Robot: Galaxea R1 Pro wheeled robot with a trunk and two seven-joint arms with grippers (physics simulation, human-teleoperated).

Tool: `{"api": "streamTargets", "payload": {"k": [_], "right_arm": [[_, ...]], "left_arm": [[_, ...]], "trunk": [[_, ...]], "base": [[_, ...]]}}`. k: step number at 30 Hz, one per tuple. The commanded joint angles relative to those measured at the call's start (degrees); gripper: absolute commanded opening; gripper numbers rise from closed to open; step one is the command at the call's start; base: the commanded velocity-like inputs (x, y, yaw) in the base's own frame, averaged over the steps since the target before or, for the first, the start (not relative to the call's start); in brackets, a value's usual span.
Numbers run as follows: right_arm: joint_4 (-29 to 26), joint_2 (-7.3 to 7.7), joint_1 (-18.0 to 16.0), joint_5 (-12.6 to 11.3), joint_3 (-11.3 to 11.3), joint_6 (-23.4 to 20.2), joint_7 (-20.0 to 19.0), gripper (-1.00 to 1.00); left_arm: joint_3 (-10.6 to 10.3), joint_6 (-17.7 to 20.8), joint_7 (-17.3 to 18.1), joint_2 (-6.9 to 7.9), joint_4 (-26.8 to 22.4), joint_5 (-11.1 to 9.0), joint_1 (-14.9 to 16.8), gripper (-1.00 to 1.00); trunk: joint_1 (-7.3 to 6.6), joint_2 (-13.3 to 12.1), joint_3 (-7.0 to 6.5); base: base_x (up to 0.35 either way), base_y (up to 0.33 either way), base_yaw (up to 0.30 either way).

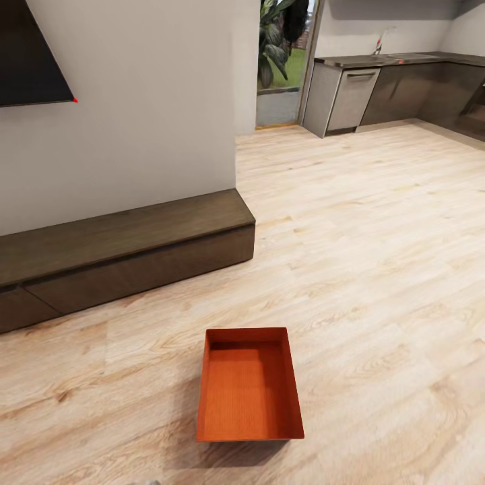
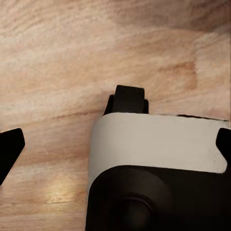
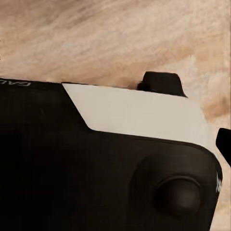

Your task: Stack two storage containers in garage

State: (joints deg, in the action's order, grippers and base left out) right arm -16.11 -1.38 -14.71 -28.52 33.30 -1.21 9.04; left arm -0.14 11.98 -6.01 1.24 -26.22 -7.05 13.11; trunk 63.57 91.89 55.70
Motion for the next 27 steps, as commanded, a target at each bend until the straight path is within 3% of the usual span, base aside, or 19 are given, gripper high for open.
{"api": "streamTargets", "payload": {"k": [1,3,5,8,10,13,17,20,24,27], "right_arm": [[-0.26,0.05,-1.71,-0.58,0.45,-0.65,0.92,1.0],[-0.29,0.08,-6.13,-0.84,0.42,-1.26,1.61,1.0],[0.26,0.09,-10.5,-0.96,0.33,-1.38,2.23,1.0],[0.65,0.13,-15.09,-1.0,0.27,-1.16,3.45,1.0],[2.22,0.14,-18.93,-1.05,0.19,-0.86,4.81,1.0],[4.95,0.05,-23.78,-1.09,0.12,-0.67,5.63,1.0],[6.39,0.06,-27.34,-1.12,0.1,-0.61,6.48,1.0],[6.67,0.02,-28.21,-1.15,0.1,-0.08,6.86,1.0],[6.87,-0.19,-28.44,-1.19,0.0,3.9,6.96,1.0],[6.88,-0.2,-28.44,-1.24,-0.1,4.18,6.96,1.0]], "left_arm": [[-0.03,2.26,-0.33,0.0,-2.01,-0.58,0.1,1.0],[-0.04,4.92,-0.44,0.0,-3.67,-0.57,0.47,1.0],[-0.07,5.91,-0.48,-0.36,-3.32,-0.55,3.35,1.0],[-0.11,7.17,-0.53,-1.83,0.69,-0.26,10.79,1.0],[-0.16,7.73,-0.57,-3.63,5.44,0.62,18.11,1.0],[-0.17,7.31,-0.58,-5.09,8.02,2.05,23.78,1.0],[-0.2,6.93,-0.6,-6.16,8.53,2.52,27.65,1.0],[-0.21,6.78,-0.59,-6.06,8.66,2.7,29.29,1.0],[-0.13,5.23,-0.59,-6.04,7.23,2.74,29.73,1.0],[-0.16,5.12,-0.59,-6.5,7.18,2.79,29.73,1.0]], "trunk": [[-0.01,0.02,0.05],[-0.01,0.02,0.05],[-0.01,0.02,0.05],[-0.01,0.02,0.05],[-0.01,0.02,0.05],[-0.01,0.02,0.05],[-0.01,0.02,0.05],[-0.01,0.02,0.05],[-0.01,0.02,0.05],[-0.01,0.02,0.05]], "base": [[0.0,0.0,0.0],[0.0,0.0,0.0],[0.0,0.0,0.0],[0.0,0.0,0.0],[0.0,0.0,0.0],[0.0,0.0,0.0],[0.0,0.0,0.0],[0.0,0.0,0.0],[0.0,0.0,0.0],[0.0,0.0,0.0]]}}
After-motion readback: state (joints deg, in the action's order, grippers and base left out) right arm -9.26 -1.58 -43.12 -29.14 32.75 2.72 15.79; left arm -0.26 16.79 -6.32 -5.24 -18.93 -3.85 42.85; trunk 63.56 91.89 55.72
